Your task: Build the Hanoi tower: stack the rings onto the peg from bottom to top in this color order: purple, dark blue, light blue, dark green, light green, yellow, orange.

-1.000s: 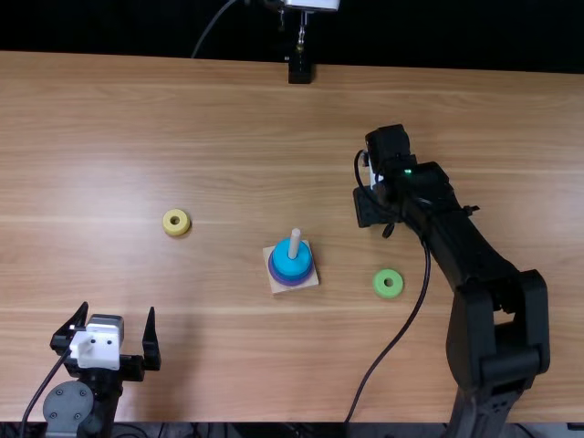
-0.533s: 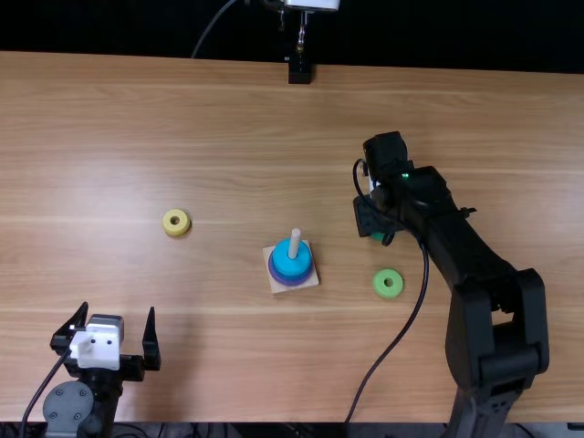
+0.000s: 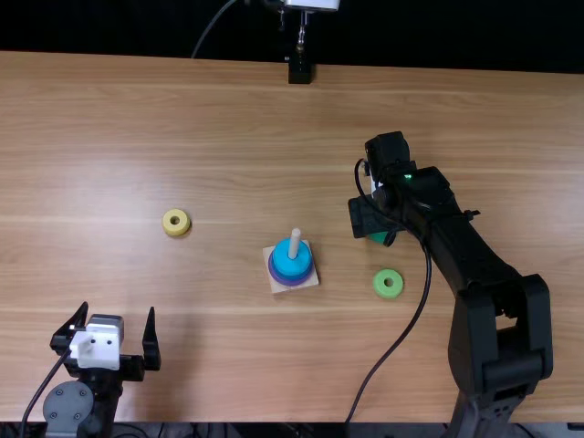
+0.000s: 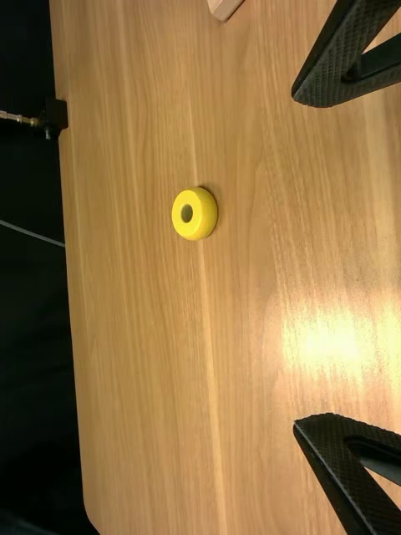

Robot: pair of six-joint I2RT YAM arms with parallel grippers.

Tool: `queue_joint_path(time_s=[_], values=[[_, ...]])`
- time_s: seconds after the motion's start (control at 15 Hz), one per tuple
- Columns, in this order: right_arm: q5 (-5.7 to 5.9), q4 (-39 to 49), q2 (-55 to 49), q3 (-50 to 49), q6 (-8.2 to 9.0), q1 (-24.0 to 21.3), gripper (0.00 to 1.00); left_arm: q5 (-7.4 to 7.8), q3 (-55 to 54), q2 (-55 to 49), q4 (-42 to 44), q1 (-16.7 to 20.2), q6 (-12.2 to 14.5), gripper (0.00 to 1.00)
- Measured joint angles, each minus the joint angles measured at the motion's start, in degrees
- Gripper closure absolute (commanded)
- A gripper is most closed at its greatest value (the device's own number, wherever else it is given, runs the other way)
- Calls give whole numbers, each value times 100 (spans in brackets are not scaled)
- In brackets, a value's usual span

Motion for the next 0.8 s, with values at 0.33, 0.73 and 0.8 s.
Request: queue_joint_path(time_s=[0.33,0.73,0.8], values=[[-4,4,0,-79,22,0,0,2,0,0,0,0,0,0],[-11,79,0,-79,20,0,0,-2,-2,-2,0,-2,2,0],[-11,83,0,-79,22,0,0,0,0,-2,-2,0,0,0]])
